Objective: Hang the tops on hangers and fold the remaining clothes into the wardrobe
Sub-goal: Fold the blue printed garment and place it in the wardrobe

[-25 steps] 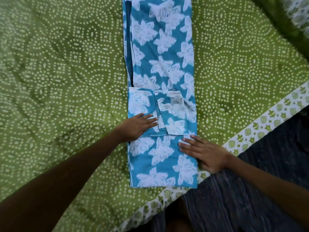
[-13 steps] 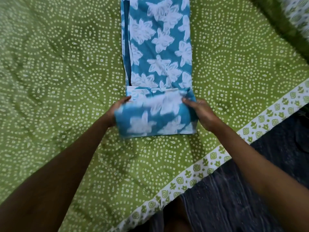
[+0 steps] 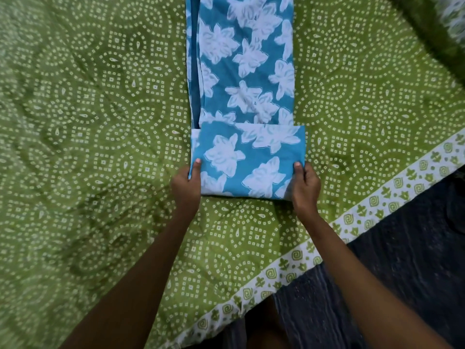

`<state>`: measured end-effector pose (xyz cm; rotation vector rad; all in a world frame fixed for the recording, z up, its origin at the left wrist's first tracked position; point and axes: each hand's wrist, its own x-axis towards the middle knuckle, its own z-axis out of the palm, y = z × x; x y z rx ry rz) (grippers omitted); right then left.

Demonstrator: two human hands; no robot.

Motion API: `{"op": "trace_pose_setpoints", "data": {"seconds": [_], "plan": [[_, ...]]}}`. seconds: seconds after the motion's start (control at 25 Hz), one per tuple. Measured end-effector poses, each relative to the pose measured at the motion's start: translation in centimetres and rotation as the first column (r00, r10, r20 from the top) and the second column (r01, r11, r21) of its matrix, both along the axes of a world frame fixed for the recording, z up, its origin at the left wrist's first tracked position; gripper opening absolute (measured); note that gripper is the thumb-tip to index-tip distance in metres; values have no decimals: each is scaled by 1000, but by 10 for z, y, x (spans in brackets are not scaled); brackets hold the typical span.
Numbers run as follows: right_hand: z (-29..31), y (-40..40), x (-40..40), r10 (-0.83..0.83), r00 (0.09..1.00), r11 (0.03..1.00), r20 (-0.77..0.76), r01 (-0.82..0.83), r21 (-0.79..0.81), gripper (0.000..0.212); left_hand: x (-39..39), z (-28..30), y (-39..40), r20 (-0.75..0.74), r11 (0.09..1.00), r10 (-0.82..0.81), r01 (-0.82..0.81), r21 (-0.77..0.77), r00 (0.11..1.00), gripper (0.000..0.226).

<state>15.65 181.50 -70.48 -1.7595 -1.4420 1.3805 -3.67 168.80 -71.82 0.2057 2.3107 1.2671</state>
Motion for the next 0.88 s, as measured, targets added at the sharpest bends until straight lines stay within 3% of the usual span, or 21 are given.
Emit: {"op": "trace_pose_setpoints", "data": {"seconds": [0.08, 0.12, 0.2, 0.28, 0.32, 0.36, 0.4, 0.44, 0.48, 0.52, 0.6, 0.68, 0.76, 0.88], "plan": [[-7, 4, -7, 153, 957, 987, 246, -159, 5, 24, 5, -1, -14, -138, 979, -135, 111, -169, 981, 41], [-9, 5, -8, 216, 905, 975, 365, -220, -31, 29, 4, 5, -13, -126, 957, -178, 141, -255, 976, 46], [0, 12, -15, 178, 810, 978, 558, -206, -13, 37, -3, 17, 8, -24, 901, -185, 160, -404, 982, 55], [10, 12, -29, 36, 776, 954, 629, -215, 210, 47, -11, 28, 31, -112, 880, -257, 185, -436, 960, 64], [13, 8, -38, 31, 789, 891, 614, -301, 341, 54, -11, 29, 38, -254, 888, -347, 229, -399, 903, 65], [11, 3, -46, 147, 768, 790, 624, -470, 392, 60, -10, 21, 41, -425, 871, -467, 321, -372, 775, 61], [4, -5, -52, 355, 664, 650, 659, -682, 336, 63, -8, 9, 41, -555, 790, -612, 462, -403, 563, 55], [-6, -10, -53, 531, 487, 488, 694, -845, 219, 66, -10, -9, 39, -601, 650, -735, 580, -491, 314, 52], [-17, -5, -50, 626, 330, 378, 707, -921, 94, 68, -15, -22, 37, -562, 512, -813, 647, -565, 153, 53], [-27, 9, -45, 644, 271, 368, 716, -930, 21, 67, -24, -30, 35, -494, 416, -864, 694, -588, 100, 53], [-32, 41, -30, 633, 313, 438, 707, -899, 6, 60, -45, -28, 35, -325, 326, -931, 784, -527, 169, 54], [-28, 66, -7, 738, 368, 387, 565, -917, 92, 55, -76, -25, 32, -202, 269, -958, 888, -372, 205, 55], [-25, 81, 21, 831, 276, 239, 483, -961, 138, 59, -105, -21, 24, -164, 183, -978, 919, -348, 132, 64], [-29, 99, 39, 773, 33, -30, 634, -996, 88, 70, -129, -23, 15, -171, 14, -982, 875, -483, -79, 74]]}}
